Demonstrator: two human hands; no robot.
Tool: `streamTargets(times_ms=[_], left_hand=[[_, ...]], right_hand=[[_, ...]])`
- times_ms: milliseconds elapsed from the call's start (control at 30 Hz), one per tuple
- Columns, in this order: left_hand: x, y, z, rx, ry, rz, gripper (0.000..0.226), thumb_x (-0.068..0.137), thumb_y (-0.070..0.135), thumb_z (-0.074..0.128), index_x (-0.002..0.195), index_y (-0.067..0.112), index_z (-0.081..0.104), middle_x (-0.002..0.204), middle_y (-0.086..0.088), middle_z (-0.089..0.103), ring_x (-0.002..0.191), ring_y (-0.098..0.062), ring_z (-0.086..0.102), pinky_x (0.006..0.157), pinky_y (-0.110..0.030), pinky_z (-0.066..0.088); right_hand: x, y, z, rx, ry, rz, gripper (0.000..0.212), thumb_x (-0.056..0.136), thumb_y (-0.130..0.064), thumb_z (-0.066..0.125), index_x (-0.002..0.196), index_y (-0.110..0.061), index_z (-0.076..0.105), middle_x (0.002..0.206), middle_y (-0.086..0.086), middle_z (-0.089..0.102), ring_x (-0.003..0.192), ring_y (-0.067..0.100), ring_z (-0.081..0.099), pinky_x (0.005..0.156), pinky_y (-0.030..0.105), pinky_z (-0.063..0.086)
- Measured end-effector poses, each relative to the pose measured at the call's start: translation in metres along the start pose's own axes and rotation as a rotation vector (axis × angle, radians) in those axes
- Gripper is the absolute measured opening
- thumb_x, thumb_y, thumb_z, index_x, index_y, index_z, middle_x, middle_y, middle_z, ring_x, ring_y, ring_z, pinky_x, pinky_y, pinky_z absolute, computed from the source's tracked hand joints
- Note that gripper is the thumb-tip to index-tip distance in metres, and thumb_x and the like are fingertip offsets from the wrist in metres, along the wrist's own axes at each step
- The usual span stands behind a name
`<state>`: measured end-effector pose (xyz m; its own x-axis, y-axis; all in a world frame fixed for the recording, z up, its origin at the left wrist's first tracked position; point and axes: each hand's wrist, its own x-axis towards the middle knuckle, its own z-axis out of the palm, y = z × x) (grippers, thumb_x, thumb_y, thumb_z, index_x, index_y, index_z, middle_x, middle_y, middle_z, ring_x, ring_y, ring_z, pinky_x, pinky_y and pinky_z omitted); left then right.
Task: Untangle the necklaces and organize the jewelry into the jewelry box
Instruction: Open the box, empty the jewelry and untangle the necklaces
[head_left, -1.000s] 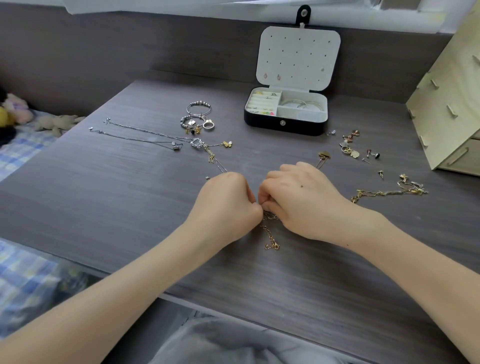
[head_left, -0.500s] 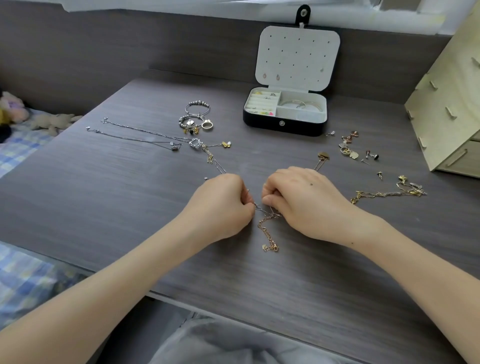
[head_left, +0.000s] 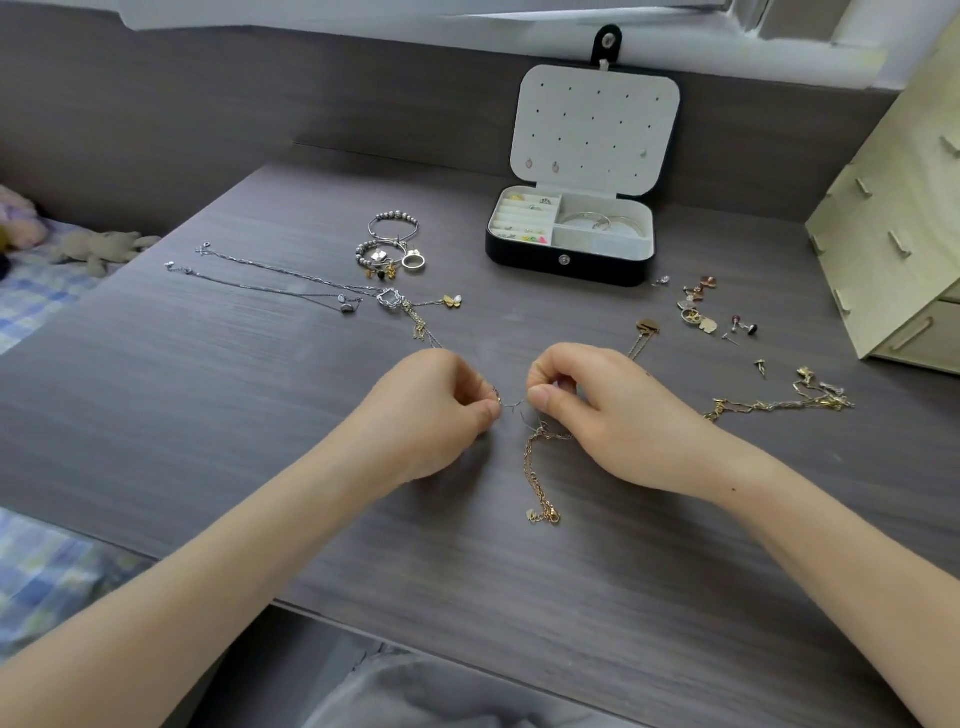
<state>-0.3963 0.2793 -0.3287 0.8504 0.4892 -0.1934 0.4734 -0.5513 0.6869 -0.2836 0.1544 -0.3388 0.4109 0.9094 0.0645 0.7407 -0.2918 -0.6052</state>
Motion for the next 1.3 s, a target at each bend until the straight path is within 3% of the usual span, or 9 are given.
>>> streamTargets(times_ms=[100, 267, 333, 400, 467, 633, 933, 1133, 1300], left_hand=[[0.001, -0.001, 0.004, 0.093, 0.042, 0.016, 0.014, 0.085, 0.029, 0.064, 0.074, 0.022, 0.065, 0.077, -0.001, 0.068, 0.078, -0.020, 0.062, 0.069, -0.028, 0.046], [0.002, 0.000, 0.011, 0.100, 0.109, 0.003, 0.012, 0.081, 0.035, 0.066, 0.073, 0.026, 0.067, 0.056, 0.010, 0.049, 0.059, -0.008, 0.047, 0.054, -0.024, 0.032], [0.001, 0.003, 0.013, 0.099, 0.138, -0.002, 0.015, 0.081, 0.034, 0.066, 0.067, 0.029, 0.064, 0.051, 0.008, 0.044, 0.056, -0.010, 0.046, 0.050, -0.023, 0.029], [0.000, 0.006, 0.014, 0.107, 0.147, -0.022, 0.021, 0.081, 0.035, 0.066, 0.061, 0.032, 0.059, 0.050, 0.008, 0.041, 0.068, -0.018, 0.054, 0.048, -0.022, 0.028], [0.000, 0.008, 0.014, 0.123, 0.141, -0.044, 0.023, 0.081, 0.037, 0.065, 0.060, 0.033, 0.056, 0.052, 0.007, 0.042, 0.075, -0.024, 0.053, 0.049, -0.021, 0.028], [0.003, 0.010, 0.017, 0.149, 0.126, -0.049, 0.027, 0.082, 0.046, 0.062, 0.061, 0.031, 0.055, 0.056, 0.006, 0.044, 0.063, -0.014, 0.043, 0.049, -0.023, 0.027], [0.010, -0.001, 0.006, 0.000, 0.034, -0.016, 0.017, 0.080, 0.028, 0.069, 0.065, 0.025, 0.064, 0.050, 0.010, 0.049, 0.051, -0.008, 0.045, 0.053, -0.023, 0.033], [0.012, -0.002, 0.000, 0.007, 0.049, -0.005, 0.020, 0.082, 0.023, 0.068, 0.063, 0.022, 0.062, 0.059, 0.007, 0.056, 0.057, -0.009, 0.049, 0.054, -0.021, 0.037], [0.017, 0.000, 0.000, 0.104, 0.060, 0.036, 0.016, 0.082, 0.021, 0.065, 0.066, 0.022, 0.062, 0.059, 0.007, 0.055, 0.058, -0.010, 0.049, 0.053, -0.021, 0.037]], right_hand=[[0.000, 0.000, 0.001, 0.002, 0.000, 0.006, 0.028, 0.094, -0.016, 0.050, 0.073, -0.034, 0.043, 0.071, -0.016, 0.047, 0.069, -0.001, 0.043, 0.066, 0.022, 0.029], [0.000, -0.001, 0.001, 0.008, -0.011, 0.004, 0.023, 0.094, -0.015, 0.050, 0.076, -0.029, 0.046, 0.071, -0.016, 0.048, 0.068, 0.000, 0.043, 0.066, 0.021, 0.031], [0.000, -0.001, 0.001, 0.008, -0.014, -0.002, 0.025, 0.093, -0.014, 0.050, 0.075, -0.030, 0.046, 0.071, -0.016, 0.048, 0.067, 0.000, 0.043, 0.065, 0.021, 0.030], [0.000, -0.001, 0.001, 0.004, -0.016, -0.005, 0.026, 0.093, -0.015, 0.050, 0.074, -0.031, 0.045, 0.071, -0.016, 0.049, 0.067, -0.001, 0.043, 0.064, 0.019, 0.030], [0.000, -0.001, 0.002, 0.002, -0.018, -0.004, 0.026, 0.093, -0.016, 0.050, 0.073, -0.032, 0.045, 0.072, -0.016, 0.049, 0.067, -0.001, 0.043, 0.063, 0.017, 0.030], [0.000, 0.002, 0.003, 0.002, -0.021, 0.002, 0.027, 0.094, -0.017, 0.050, 0.072, -0.033, 0.044, 0.073, -0.016, 0.048, 0.069, -0.001, 0.043, 0.063, 0.019, 0.030], [-0.001, 0.000, 0.000, 0.102, 0.006, 0.028, 0.024, 0.095, -0.013, 0.048, 0.076, -0.026, 0.048, 0.081, -0.001, 0.061, 0.066, 0.007, 0.046, 0.063, 0.021, 0.036], [-0.002, -0.002, 0.000, 0.255, 0.037, 0.094, 0.023, 0.095, -0.006, 0.045, 0.077, -0.018, 0.049, 0.077, -0.009, 0.066, 0.061, 0.000, 0.048, 0.058, 0.014, 0.035], [-0.001, -0.001, 0.002, 0.288, 0.072, 0.113, 0.018, 0.091, -0.002, 0.051, 0.078, -0.015, 0.053, 0.073, -0.004, 0.064, 0.075, 0.021, 0.060, 0.071, 0.031, 0.047]])
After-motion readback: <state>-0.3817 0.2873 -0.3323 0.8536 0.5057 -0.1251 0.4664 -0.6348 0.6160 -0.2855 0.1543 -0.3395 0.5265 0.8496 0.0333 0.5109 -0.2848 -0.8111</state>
